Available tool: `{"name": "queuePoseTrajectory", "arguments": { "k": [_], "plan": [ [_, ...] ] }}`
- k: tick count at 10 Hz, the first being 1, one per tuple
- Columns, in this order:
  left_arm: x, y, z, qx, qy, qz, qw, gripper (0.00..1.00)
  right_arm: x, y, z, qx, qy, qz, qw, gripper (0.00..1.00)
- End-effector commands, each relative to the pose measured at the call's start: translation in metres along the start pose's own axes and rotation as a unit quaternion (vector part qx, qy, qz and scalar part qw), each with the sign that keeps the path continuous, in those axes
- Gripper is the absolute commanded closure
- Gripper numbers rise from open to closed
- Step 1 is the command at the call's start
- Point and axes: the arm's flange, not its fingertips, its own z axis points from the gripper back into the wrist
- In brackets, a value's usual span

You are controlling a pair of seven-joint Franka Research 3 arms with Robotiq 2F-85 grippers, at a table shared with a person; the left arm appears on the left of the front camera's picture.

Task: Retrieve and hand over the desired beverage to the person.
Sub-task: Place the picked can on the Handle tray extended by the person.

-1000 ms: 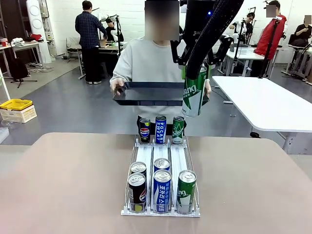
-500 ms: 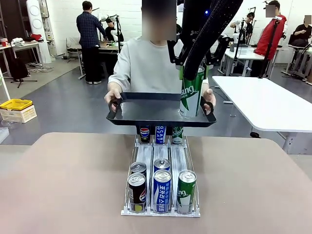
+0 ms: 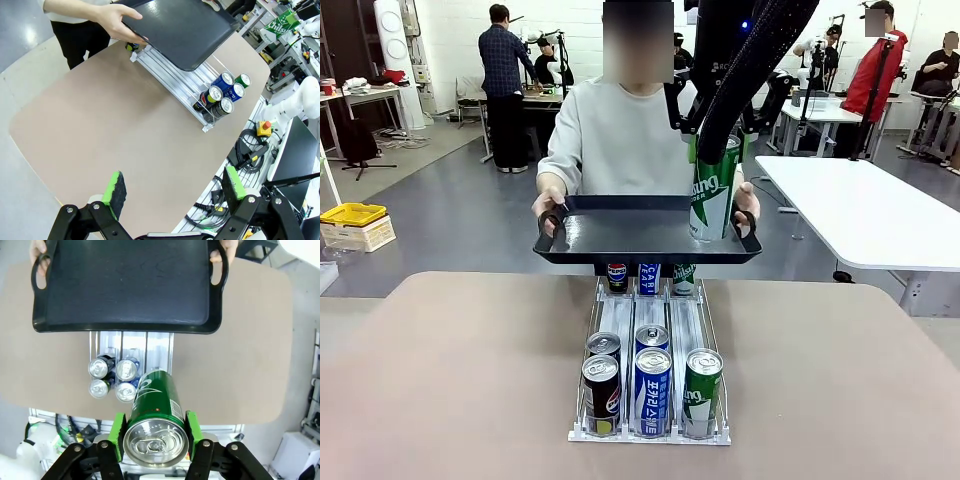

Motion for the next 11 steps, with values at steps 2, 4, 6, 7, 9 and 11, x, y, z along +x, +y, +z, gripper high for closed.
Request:
{"name": "queuePoseTrajectory", "arguments": {
  "k": [2,4,6,7,9,11],
  "plan": [
    [-0.001,0.0,0.002,-0.006,-0.005,-0.005,1.0,0.0,-0.002,-0.002,0.004,-0.005,-0.005,-0.008,1.0,1.0],
    [-0.001,0.0,0.002,-0.006,-0.005,-0.005,1.0,0.0,-0.002,-0.002,0.004,-0.005,-0.005,-0.008,1.0,1.0],
    [-0.001,0.0,0.002,-0.006,-0.005,-0.005,1.0,0.0,0.032,-0.002,0.002,0.028,0.002,0.0,1.0,0.42],
    [-0.001,0.0,0.002,-0.006,-0.005,-0.005,1.0,0.0,0.06,-0.003,0.002,0.034,0.006,0.005,0.999,0.42],
    [-0.001,0.0,0.002,-0.006,-0.005,-0.005,1.0,0.0,0.106,0.0,-0.014,0.045,0.003,0.028,0.999,0.42],
    [-0.001,0.0,0.002,-0.006,-0.005,-0.005,1.0,0.0,0.145,0.007,-0.043,0.044,0.031,0.02,0.998,0.42]
  ]
}}
